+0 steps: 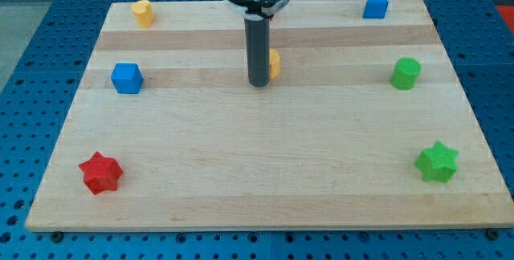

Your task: Push the yellow heart right a bit

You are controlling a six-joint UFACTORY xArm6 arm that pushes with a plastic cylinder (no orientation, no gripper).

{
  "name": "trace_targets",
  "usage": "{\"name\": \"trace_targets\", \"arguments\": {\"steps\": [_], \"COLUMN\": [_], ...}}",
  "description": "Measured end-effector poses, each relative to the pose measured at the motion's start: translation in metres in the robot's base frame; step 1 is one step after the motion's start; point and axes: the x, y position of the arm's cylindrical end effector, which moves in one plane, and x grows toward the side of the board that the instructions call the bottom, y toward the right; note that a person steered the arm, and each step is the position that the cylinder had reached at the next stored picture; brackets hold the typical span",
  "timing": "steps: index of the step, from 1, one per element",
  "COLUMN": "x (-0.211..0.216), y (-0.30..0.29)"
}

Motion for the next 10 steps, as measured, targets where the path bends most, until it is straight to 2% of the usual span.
{"name": "trace_targets", "arguments": {"steps": [1, 6, 8, 9, 10], "x": [-0.002, -0.124, -0.172, -0.179, -0.167], "y": [-0.008, -0.285, -0.287, -0.27, -0.246]}}
